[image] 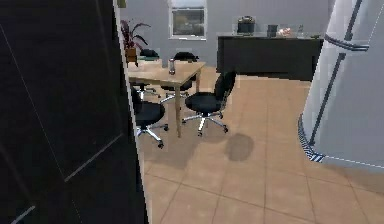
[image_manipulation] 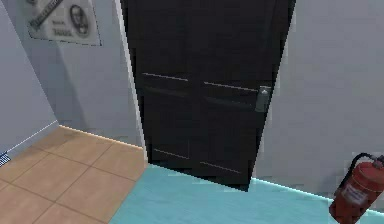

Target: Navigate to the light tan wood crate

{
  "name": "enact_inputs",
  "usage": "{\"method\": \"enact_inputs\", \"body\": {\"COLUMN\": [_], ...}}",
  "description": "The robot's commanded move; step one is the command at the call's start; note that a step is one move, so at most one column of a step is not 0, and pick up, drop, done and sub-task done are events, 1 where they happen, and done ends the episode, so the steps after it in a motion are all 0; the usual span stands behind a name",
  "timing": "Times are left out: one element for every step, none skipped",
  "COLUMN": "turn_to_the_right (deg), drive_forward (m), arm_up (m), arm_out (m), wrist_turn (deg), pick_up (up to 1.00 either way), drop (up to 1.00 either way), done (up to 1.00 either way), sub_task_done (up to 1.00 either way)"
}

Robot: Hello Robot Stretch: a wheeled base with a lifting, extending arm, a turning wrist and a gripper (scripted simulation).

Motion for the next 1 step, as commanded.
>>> {"method": "enact_inputs", "body": {"turn_to_the_right": [-3.0], "drive_forward": [0.00], "arm_up": [0.00], "arm_out": [0.00], "wrist_turn": [0.0], "pick_up": [0.00], "drop": [0.00], "done": [0.00], "sub_task_done": [0.00]}}
